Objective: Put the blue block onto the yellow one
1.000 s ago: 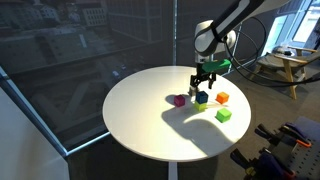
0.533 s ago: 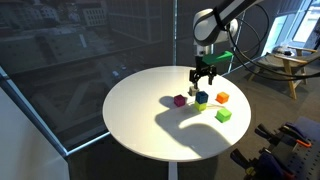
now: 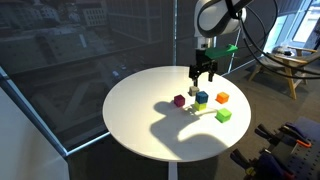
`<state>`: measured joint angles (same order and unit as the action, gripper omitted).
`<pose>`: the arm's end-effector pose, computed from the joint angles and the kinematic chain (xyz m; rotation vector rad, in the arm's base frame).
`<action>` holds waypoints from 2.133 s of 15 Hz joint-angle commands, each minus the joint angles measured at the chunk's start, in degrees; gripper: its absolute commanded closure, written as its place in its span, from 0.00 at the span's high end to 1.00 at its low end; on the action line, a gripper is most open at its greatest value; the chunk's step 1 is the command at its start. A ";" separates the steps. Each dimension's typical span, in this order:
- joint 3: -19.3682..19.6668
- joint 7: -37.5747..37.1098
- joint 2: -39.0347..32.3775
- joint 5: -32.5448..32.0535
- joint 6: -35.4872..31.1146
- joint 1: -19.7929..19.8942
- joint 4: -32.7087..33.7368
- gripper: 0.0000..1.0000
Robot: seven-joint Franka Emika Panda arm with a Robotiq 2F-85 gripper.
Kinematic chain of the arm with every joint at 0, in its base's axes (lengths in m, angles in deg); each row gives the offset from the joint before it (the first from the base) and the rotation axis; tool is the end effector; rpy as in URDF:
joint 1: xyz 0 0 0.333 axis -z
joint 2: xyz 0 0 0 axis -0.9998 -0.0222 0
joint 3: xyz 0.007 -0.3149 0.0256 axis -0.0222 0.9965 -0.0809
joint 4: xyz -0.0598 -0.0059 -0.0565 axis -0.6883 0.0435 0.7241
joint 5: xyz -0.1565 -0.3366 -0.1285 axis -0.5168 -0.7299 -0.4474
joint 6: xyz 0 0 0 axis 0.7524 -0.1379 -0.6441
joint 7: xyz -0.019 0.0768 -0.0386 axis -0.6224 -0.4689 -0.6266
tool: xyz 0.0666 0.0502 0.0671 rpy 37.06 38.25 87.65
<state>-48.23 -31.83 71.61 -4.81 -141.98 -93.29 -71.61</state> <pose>0.5590 0.0628 0.3011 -3.0984 0.2506 0.2755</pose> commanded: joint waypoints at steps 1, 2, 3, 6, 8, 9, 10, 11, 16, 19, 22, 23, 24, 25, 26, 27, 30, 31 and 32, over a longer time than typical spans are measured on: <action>-0.79 1.29 7.20 0.31 -3.42 -0.25 -6.76 1.00; -1.00 1.38 8.71 0.35 -4.34 -0.36 -8.22 1.00; -1.17 1.31 10.04 0.46 -4.85 -0.45 -9.45 1.00; -1.60 0.75 13.84 0.95 -5.76 -0.42 -12.73 1.00; -1.66 0.51 15.91 1.30 -5.22 -0.27 -14.16 1.00; -1.58 0.39 16.90 1.60 -4.77 -0.13 -14.75 1.00; -1.55 0.22 17.80 1.74 -4.64 -0.05 -15.34 1.00; -1.49 0.20 18.67 2.02 -4.37 0.06 -15.82 1.00; -1.07 -0.67 22.69 2.59 -3.39 1.10 -17.77 1.00; -0.88 -1.08 24.41 2.49 -2.47 1.79 -18.10 1.00; -0.92 -1.38 26.02 2.06 -2.44 2.42 -18.34 1.00; -0.97 -1.42 26.43 1.94 -2.61 2.54 -18.41 1.00; -1.07 -1.48 26.76 1.60 -2.81 2.66 -18.41 1.00; -1.18 -1.15 27.00 1.26 -2.83 2.66 -18.36 1.00; -1.23 -0.85 27.20 1.27 -2.79 2.60 -18.32 1.00; -1.25 -0.26 27.28 1.30 -2.57 2.49 -18.16 1.00; -1.21 2.48 27.15 1.67 -1.48 2.08 -17.60 1.00; -1.16 3.45 27.04 1.79 -0.99 1.94 -17.42 1.00; -1.18 3.99 27.03 1.75 -0.78 1.89 -17.41 1.00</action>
<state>-49.35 -30.44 97.62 -3.25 -144.63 -91.34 -89.14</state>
